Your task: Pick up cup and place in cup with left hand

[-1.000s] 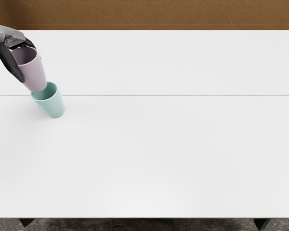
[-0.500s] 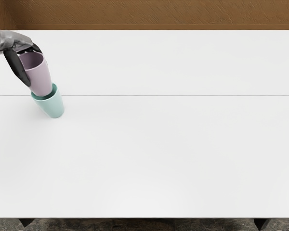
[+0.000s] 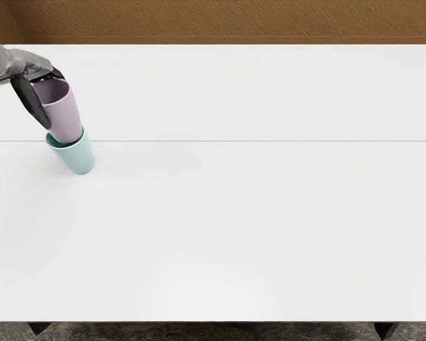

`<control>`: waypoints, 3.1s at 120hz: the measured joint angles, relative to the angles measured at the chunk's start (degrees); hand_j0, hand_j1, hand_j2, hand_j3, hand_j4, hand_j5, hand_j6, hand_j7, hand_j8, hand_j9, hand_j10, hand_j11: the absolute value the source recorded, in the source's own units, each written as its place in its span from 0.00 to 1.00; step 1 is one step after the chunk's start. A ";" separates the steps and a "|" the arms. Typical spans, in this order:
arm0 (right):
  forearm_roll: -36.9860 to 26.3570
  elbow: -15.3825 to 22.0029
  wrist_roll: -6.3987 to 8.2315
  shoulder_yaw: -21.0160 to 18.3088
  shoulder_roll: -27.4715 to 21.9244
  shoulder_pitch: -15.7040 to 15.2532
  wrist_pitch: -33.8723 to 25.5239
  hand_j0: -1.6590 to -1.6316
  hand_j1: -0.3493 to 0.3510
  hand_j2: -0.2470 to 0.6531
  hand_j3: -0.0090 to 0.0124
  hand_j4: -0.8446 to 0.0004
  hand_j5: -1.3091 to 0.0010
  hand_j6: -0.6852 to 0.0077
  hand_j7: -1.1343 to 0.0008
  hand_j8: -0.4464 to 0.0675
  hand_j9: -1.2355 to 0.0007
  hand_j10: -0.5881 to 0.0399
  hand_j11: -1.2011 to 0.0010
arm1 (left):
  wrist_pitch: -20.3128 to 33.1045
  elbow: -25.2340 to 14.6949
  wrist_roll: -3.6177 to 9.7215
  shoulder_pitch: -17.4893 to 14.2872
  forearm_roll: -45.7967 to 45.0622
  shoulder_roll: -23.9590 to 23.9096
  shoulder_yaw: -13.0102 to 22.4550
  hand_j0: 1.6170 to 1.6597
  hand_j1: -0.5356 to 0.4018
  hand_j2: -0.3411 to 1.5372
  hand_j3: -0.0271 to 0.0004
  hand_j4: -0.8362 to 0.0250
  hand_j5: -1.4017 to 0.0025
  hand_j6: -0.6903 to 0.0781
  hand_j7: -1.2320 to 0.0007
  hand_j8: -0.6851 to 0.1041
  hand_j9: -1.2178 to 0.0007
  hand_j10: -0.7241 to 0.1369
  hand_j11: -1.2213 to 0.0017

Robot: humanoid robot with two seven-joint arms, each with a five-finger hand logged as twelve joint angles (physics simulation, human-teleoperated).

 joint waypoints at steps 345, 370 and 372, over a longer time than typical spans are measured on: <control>0.00 0.21 -0.09 0.02 0.00 0.98 0.00 0.04 0.05 0.27 0.42 0.96 0.97 0.94 0.96 0.81 0.97 0.89 0.97 | -9.23 -26.58 0.01 14.07 -60.66 15.42 0.03 0.96 0.94 0.18 0.99 0.97 1.00 0.90 1.00 0.87 1.00 0.84 1.00; 0.00 0.24 -0.07 0.07 0.00 1.02 0.00 0.04 0.05 0.27 0.42 0.96 0.97 0.94 0.96 0.81 0.97 0.89 0.97 | -9.25 -26.60 0.01 17.20 -59.26 19.76 0.51 0.96 0.94 0.18 0.99 0.97 1.00 0.90 1.00 0.87 1.00 0.84 1.00; 0.00 0.25 -0.06 0.07 0.00 1.02 0.00 0.04 0.05 0.27 0.42 0.96 0.97 0.94 0.96 0.81 0.97 0.89 0.97 | -9.25 -26.57 0.01 17.17 -59.17 20.10 0.53 0.96 0.94 0.18 0.99 0.97 1.00 0.90 1.00 0.87 1.00 0.84 1.00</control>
